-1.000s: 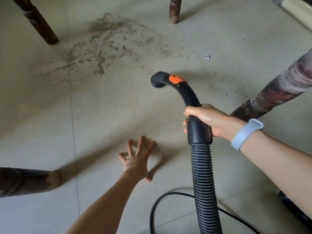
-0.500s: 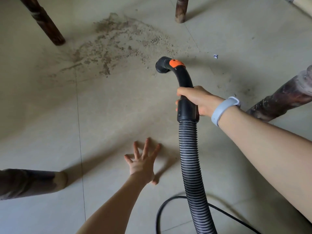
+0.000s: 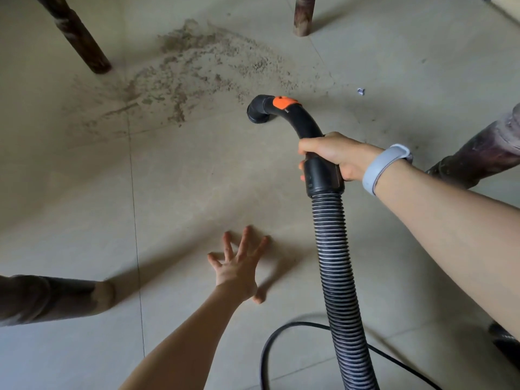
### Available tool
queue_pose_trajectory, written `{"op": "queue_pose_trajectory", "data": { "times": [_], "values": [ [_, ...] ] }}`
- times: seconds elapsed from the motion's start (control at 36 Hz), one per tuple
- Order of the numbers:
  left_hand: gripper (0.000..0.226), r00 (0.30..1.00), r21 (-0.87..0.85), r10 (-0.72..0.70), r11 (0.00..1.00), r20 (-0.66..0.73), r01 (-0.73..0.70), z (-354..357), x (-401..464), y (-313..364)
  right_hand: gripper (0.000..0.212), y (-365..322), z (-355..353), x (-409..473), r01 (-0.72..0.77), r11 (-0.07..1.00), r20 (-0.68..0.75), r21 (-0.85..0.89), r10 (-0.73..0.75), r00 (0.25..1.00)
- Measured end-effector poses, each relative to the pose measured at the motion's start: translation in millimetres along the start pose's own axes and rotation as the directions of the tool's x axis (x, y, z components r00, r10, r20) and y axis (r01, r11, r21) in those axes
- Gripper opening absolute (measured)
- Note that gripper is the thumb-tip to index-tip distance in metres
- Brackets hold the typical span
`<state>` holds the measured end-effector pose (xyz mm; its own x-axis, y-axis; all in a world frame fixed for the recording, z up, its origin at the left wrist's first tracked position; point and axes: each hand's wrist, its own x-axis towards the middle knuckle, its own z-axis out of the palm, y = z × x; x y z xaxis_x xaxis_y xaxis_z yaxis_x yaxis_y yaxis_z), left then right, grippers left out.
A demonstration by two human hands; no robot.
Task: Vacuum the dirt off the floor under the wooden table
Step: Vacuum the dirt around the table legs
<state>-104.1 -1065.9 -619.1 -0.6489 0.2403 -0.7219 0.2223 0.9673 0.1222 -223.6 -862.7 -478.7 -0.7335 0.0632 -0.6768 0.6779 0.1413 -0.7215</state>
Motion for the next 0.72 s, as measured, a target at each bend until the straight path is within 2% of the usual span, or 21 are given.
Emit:
{"op": "queue_pose_trajectory", "data": {
  "times": [0.14, 0.36, 0.56, 0.61, 0.72],
  "values": [
    [0.128, 1.0, 0.008, 0.0, 1.0, -0.002, 0.0, -0.3, -0.2, -1.1, 0.011, 10.3, -8.9, -11.7, -0.021, 1.0, -0.02, 0.019, 0.022, 1.0],
    [0.128, 1.0, 0.016, -0.015, 1.0, -0.007, 0.015, -1.6, -0.9, 2.7, 0.008, 25.3, 12.9, -24.3, -0.019, 1.0, 0.068, -0.02, 0.02, 0.997],
    [0.127, 1.0, 0.034, 0.0, 0.999, -0.003, 0.0, -2.1, -1.5, 1.3, 0.009, 15.7, 33.7, -2.3, 0.053, 0.998, -0.002, -0.027, -0.053, 0.999],
    [0.127, 1.0, 0.04, 0.004, 0.999, -0.002, -0.004, -2.5, -1.1, 0.3, 0.01, 10.1, 41.2, 4.6, 0.097, 0.993, -0.038, -0.074, -0.1, 0.994],
    [0.128, 1.0, 0.024, 0.008, 1.0, 0.013, -0.008, -1.9, 0.3, 0.0, 0.016, 4.9, 50.9, 11.5, 0.163, 0.941, -0.07, -0.298, -0.192, 0.979]
  ]
}}
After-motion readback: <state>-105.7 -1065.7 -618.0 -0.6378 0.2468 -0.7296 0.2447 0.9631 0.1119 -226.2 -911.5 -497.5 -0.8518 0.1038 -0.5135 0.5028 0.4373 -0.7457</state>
